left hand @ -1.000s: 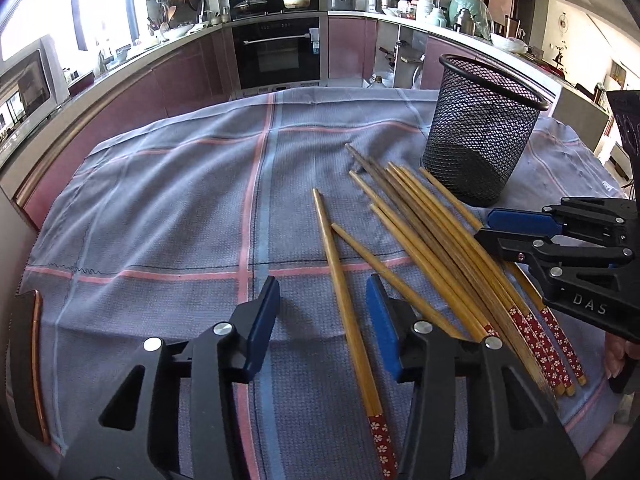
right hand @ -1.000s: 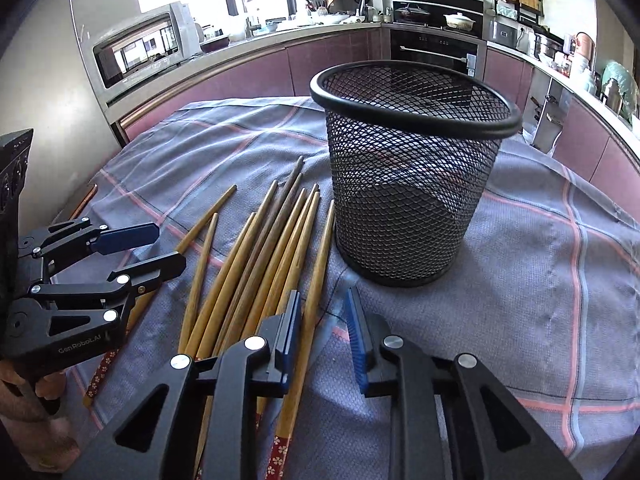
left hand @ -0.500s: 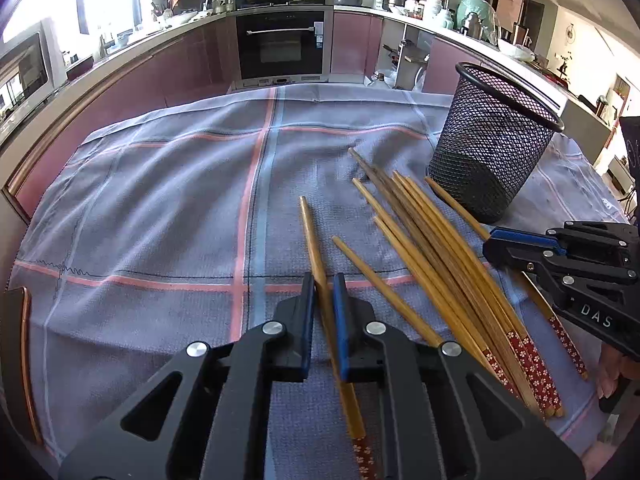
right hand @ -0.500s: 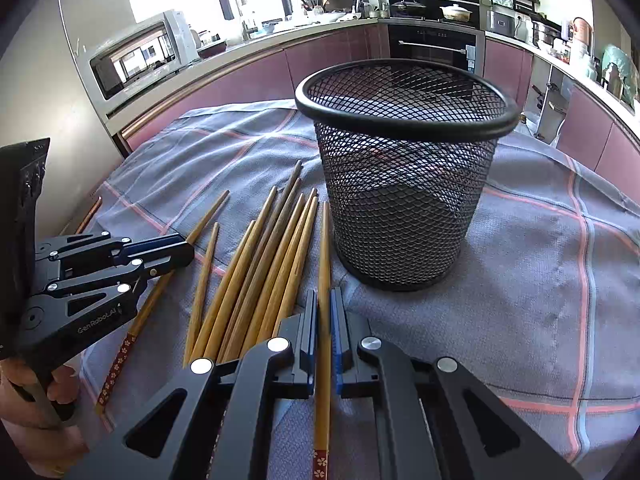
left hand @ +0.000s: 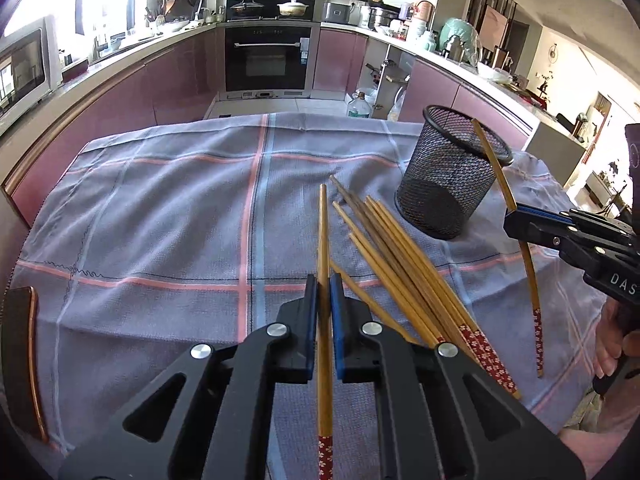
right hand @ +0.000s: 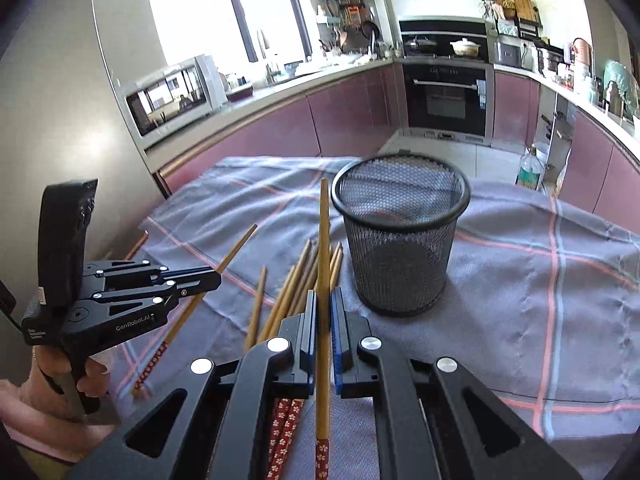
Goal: Organize utensils
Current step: 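Lift the chopstick upright and lower it into the black mesh cup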
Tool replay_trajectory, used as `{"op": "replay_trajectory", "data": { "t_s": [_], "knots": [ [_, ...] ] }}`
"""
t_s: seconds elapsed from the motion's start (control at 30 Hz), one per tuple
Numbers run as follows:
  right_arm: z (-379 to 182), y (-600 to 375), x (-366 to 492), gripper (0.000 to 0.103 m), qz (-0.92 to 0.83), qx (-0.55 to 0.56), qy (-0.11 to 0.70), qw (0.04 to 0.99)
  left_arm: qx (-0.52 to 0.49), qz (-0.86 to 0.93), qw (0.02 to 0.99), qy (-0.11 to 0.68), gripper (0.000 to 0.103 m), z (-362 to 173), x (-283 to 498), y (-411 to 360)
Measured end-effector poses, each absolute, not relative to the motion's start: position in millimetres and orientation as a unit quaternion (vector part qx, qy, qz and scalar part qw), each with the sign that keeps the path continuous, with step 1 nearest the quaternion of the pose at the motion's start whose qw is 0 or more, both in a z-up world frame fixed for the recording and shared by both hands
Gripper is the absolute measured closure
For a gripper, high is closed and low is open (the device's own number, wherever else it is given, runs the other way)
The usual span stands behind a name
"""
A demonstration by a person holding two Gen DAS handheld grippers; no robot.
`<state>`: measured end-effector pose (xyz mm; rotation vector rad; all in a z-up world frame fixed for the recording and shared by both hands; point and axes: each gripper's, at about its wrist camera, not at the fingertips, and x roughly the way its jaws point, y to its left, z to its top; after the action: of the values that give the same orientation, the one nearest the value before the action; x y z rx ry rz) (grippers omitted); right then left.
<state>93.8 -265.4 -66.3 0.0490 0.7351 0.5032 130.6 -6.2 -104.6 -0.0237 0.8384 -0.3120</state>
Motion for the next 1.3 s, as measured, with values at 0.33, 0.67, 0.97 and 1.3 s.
{"op": "replay_trajectory", "data": {
  "t_s": [0.33,0.67,0.97,1.3],
  "knots": [
    [-14.4,-282.9,82.2,0.098,0.249,0.043,0.276,0.927,-0.045,-0.215,0.916,0.335,0.096,-36.1,98.6,8.0],
    [29.7,-298.4,95.1,0.098,0.254,0.042,0.223,0.940,-0.100,-0.254,0.934,0.231,0.096,49.9,85.1,15.6],
    [60.3,-309.5,111.5,0.098,0.249,0.040,0.195,0.948,-0.102,-0.276,0.934,0.201,0.096,104.8,108.1,-14.7],
    [57.2,-314.0,139.8,0.098,0.228,0.033,0.206,0.951,-0.076,-0.283,0.930,0.221,0.096,104.0,156.9,-60.9]
  ]
}}
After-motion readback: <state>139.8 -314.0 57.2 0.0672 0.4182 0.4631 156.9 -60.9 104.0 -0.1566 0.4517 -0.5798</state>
